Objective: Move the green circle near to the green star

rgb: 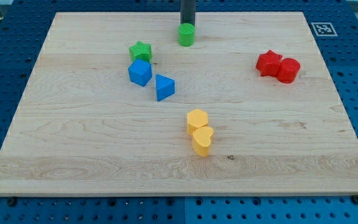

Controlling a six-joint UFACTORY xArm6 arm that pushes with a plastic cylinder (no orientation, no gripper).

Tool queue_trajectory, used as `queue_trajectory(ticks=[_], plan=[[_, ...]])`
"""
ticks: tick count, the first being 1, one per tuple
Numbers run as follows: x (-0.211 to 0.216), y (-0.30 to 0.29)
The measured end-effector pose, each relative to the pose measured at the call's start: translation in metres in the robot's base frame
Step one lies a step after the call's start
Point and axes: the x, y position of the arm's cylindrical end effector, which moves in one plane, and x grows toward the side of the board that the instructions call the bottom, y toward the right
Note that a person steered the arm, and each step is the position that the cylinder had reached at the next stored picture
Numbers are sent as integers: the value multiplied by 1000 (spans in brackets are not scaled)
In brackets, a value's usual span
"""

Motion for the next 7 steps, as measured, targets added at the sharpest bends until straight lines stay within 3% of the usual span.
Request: queue_trajectory(ticks=[2, 5, 7], plan=[[5, 32], [31, -14], [52, 61]])
